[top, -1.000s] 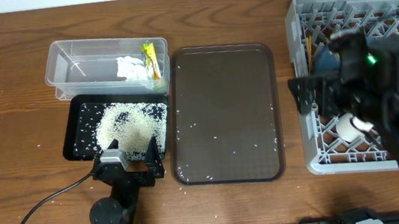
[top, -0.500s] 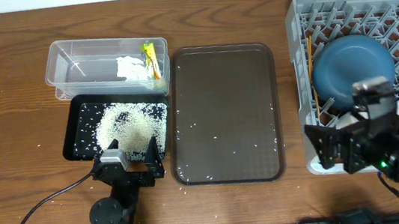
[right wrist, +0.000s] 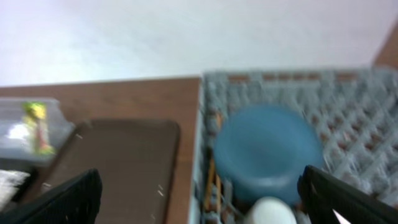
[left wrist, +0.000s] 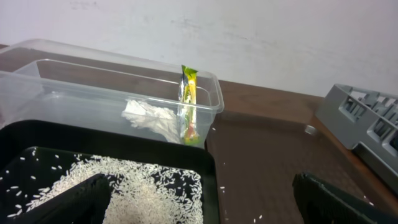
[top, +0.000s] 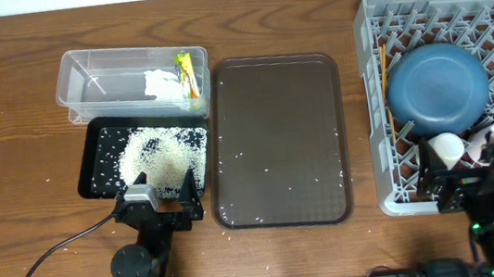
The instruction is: Sort waste into correct bins and load items into the dishwasher rack
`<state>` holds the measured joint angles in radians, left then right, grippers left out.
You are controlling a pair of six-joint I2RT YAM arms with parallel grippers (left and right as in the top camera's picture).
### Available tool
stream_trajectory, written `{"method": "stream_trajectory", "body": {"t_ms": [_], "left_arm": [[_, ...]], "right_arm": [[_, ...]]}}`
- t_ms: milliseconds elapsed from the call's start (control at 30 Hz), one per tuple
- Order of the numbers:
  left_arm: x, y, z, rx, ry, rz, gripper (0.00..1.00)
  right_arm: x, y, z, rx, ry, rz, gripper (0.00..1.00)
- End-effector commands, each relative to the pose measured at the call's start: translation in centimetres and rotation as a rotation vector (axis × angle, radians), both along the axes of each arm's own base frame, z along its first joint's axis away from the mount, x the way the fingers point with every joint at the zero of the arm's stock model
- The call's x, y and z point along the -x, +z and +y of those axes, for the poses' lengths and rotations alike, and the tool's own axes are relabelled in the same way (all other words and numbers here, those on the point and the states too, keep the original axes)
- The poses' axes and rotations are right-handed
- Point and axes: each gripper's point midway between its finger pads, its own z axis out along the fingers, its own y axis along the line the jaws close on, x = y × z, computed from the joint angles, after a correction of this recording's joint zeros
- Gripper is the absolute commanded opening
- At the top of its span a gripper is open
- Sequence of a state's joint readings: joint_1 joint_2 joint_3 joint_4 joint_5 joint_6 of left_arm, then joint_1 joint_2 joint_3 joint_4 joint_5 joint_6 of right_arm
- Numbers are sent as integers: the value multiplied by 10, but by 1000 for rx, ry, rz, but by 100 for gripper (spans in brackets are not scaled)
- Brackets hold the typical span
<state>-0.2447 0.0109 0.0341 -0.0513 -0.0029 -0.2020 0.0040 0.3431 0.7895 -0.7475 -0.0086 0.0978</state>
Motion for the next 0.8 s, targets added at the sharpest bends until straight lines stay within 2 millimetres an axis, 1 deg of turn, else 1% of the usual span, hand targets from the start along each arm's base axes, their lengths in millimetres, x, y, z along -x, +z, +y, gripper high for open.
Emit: {"method": "stream_trajectory", "body": {"t_ms": [0, 67, 133, 200, 300, 400, 467, 600, 667, 767], "left_arm": [[0, -18, 2, -24, 7, 38, 96], [0, -18, 2, -24, 7, 38, 96], [0, -18, 2, -24, 7, 38, 96], [0, -18, 2, -24, 7, 38, 96], [0, -18, 2, -25, 6, 38, 96], [0, -18, 2, -24, 7, 38, 96], [0, -18, 2, -24, 7, 38, 97], [0, -18, 2, -24, 7, 38, 96], [0, -18, 2, -25, 6, 38, 96], [0, -18, 2, -24, 7, 38, 97]], "right_arm": [[1, -41, -12, 2, -62, 28, 99], [0, -70, -16, 1, -83, 48, 99], [-2, -93, -16, -3, -81, 53, 99], [-6, -112, -17, -12, -84, 44, 99], [-13, -131, -18, -20, -89, 5, 99], [-25, -141, -18, -21, -84, -41, 99], [-32, -145, -14, -25, -61, -81, 99], [-42, -132, -12, -23, -39, -197, 99], [-45, -131, -12, -20, -39, -236, 99], [-45, -131, -12, -20, -39, -233, 99]]}}
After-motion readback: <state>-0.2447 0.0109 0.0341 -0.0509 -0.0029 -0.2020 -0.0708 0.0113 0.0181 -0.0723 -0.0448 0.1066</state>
